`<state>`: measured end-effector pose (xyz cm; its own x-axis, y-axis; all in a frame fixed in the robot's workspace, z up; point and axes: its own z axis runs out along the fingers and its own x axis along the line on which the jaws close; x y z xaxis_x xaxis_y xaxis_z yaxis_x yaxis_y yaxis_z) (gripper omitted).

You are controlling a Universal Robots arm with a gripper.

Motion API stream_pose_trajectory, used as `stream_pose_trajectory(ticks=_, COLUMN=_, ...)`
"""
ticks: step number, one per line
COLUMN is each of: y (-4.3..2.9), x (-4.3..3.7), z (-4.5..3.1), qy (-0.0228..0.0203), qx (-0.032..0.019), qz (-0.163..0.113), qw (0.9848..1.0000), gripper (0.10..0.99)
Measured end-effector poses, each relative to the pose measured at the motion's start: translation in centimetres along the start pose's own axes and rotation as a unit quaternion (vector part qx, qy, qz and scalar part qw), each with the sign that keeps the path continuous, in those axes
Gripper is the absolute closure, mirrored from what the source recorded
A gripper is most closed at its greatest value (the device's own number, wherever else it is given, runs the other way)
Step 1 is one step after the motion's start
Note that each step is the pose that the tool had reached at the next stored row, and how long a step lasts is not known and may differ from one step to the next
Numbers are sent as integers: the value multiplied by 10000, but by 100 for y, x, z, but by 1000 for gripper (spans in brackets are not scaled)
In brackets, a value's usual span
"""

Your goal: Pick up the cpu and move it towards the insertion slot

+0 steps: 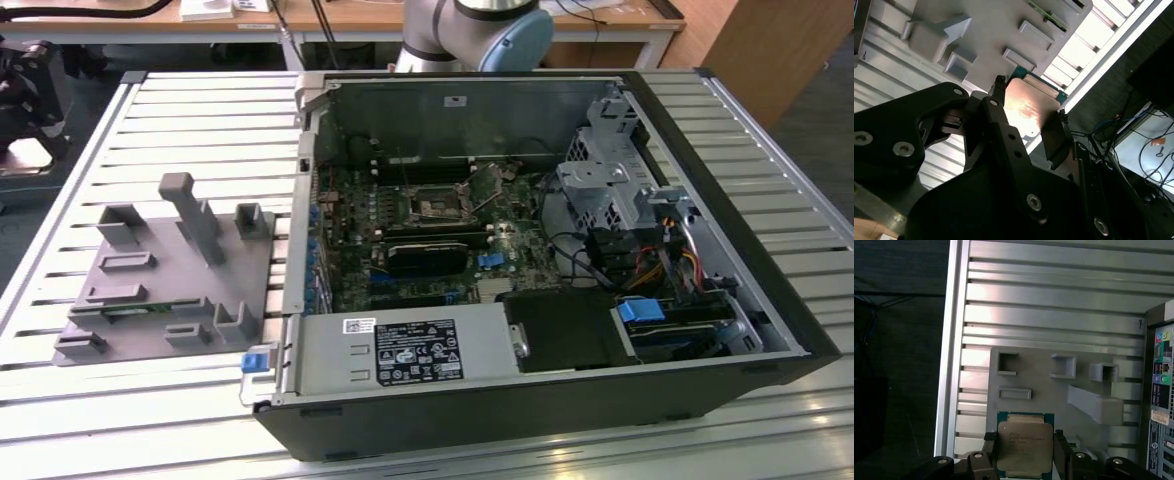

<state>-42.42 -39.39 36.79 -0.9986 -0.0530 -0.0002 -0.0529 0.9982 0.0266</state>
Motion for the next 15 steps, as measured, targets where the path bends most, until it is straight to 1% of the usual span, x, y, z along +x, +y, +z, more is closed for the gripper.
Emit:
stream_pose_trajectory(ticks=3, y=-1, x=-21, z=0, qy=0, qx=0, qz=0, qw=10000, gripper=545)
stream_pose_trajectory(ticks=7, y=-1, x=-23, z=-9, qy=1, qx=1, qz=0, qw=10000, gripper=545)
stream_pose_trajectory(ticks=10, y=0, x=-23, z=-43, qy=0, qx=0, qz=0, qw=10000, gripper=545)
stream_pose_trajectory(ticks=15, y=5, x=-24, z=-131, qy=-1, qx=0, qz=0, qw=10000, gripper=545)
